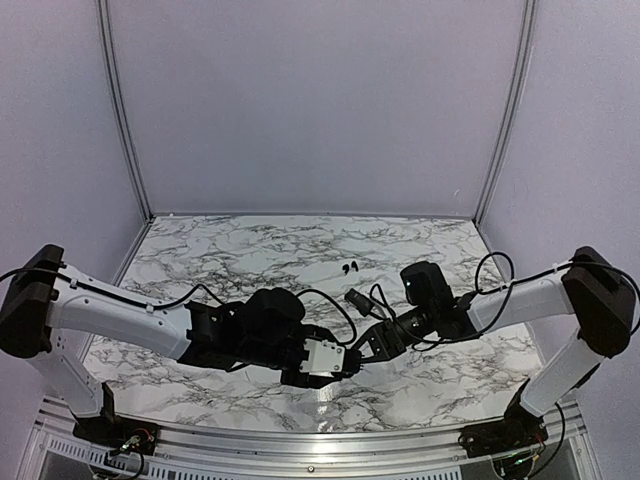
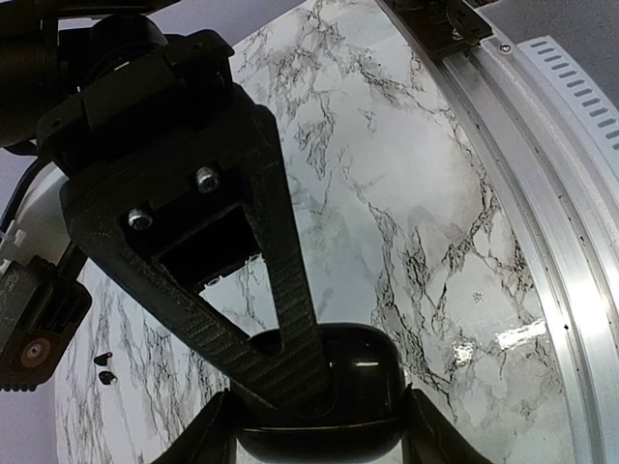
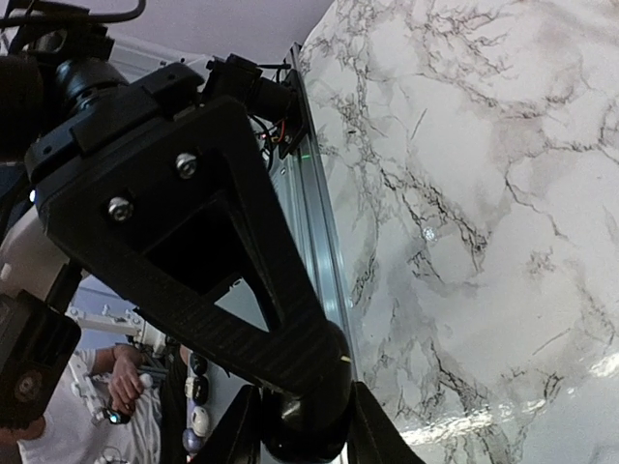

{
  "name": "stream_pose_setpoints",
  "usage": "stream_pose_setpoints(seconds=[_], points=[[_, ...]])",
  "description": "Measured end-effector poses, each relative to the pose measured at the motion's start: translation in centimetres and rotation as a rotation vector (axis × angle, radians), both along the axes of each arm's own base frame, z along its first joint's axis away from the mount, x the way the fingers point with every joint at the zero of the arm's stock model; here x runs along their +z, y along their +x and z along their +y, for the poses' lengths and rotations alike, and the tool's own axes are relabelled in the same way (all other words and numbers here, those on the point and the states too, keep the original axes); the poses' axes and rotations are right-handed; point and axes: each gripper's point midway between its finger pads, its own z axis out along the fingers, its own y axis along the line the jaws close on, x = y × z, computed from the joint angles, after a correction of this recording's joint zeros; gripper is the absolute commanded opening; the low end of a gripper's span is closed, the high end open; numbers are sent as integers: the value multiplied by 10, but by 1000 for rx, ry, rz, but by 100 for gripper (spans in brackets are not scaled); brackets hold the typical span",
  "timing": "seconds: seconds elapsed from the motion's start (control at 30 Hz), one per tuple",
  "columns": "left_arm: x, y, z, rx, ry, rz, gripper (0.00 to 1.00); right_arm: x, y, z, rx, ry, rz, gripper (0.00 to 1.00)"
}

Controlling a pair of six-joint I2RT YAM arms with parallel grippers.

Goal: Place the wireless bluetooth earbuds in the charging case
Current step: Pass from the left arm to the right

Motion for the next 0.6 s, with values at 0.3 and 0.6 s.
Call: stream_pose_setpoints(seconds=[0.3, 0.6], points=[[-2, 2, 1, -3, 15, -34, 57, -3, -2, 0, 5, -11, 28, 4], [18, 18, 21, 111, -51, 4, 90, 9, 3, 3, -5, 27, -21, 0]])
